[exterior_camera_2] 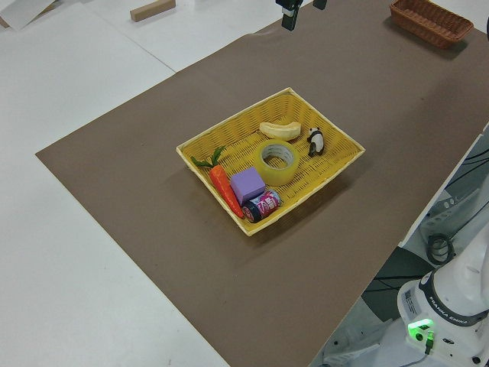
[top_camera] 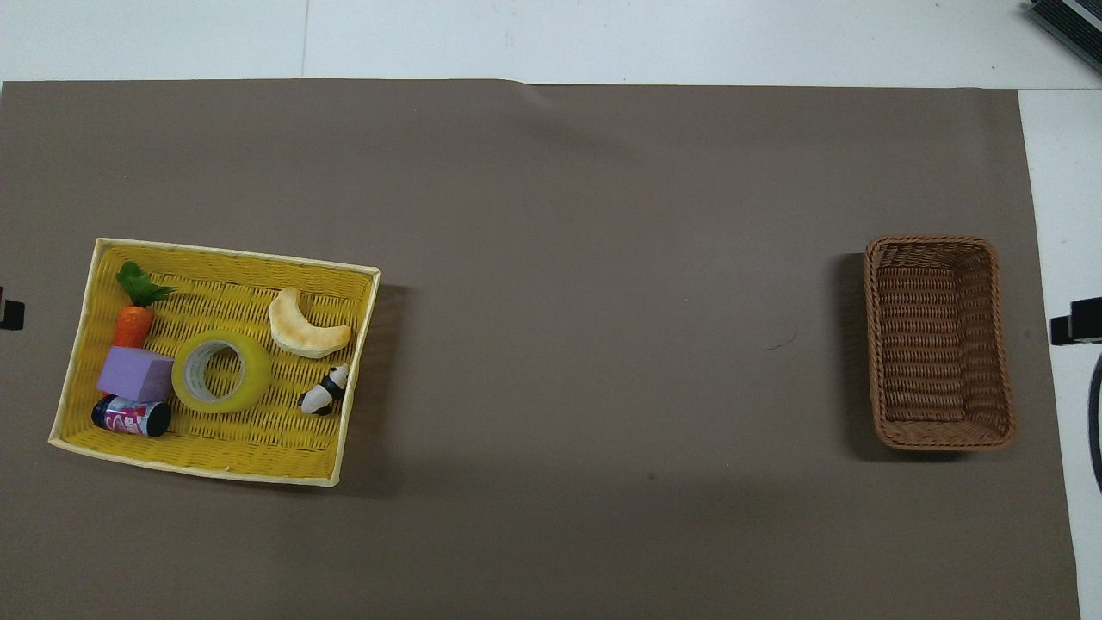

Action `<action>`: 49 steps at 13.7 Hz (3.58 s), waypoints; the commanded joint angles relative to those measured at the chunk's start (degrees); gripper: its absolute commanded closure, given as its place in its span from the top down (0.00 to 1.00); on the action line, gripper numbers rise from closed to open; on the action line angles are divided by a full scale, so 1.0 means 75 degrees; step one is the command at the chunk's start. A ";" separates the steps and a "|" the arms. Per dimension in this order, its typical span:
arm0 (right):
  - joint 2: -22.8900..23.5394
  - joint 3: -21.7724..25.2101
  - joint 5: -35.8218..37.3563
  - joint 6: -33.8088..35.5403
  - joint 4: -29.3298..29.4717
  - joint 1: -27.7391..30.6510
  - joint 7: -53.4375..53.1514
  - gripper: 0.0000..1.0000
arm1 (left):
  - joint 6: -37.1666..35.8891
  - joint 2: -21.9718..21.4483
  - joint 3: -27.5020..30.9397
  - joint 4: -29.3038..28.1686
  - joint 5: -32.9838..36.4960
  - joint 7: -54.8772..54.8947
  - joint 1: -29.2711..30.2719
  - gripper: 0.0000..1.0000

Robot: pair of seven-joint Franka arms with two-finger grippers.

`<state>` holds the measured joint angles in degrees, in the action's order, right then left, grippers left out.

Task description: Move tape to another basket

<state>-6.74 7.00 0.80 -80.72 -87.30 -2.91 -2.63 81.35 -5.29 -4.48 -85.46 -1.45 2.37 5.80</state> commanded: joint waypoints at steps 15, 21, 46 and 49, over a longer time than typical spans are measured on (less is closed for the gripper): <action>-0.0050 -0.0008 0.0046 0.0122 0.0039 0.0001 0.0151 1.00 | 0.0227 -0.0221 0.0058 -0.1224 0.0029 0.0783 -0.0011 1.00; -0.0050 -0.0008 0.0046 0.0122 0.0039 0.0001 0.0151 1.00 | 0.1386 -0.0209 0.0058 -0.2818 0.0029 0.2632 0.0012 1.00; -0.0050 -0.0008 0.0046 0.0122 0.0039 0.0001 0.0140 1.00 | 0.6299 0.1385 0.0082 -0.5845 0.0100 0.4818 0.0562 0.00; -0.0050 -0.0008 0.0046 0.0122 0.0039 0.0001 0.0140 1.00 | 0.5343 0.1291 0.0082 -0.5133 0.0088 0.4770 0.0750 0.00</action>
<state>-6.74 7.00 0.80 -80.72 -87.30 -2.91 -2.63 127.22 5.48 -3.44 -127.59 -1.36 39.01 9.73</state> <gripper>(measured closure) 0.000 0.780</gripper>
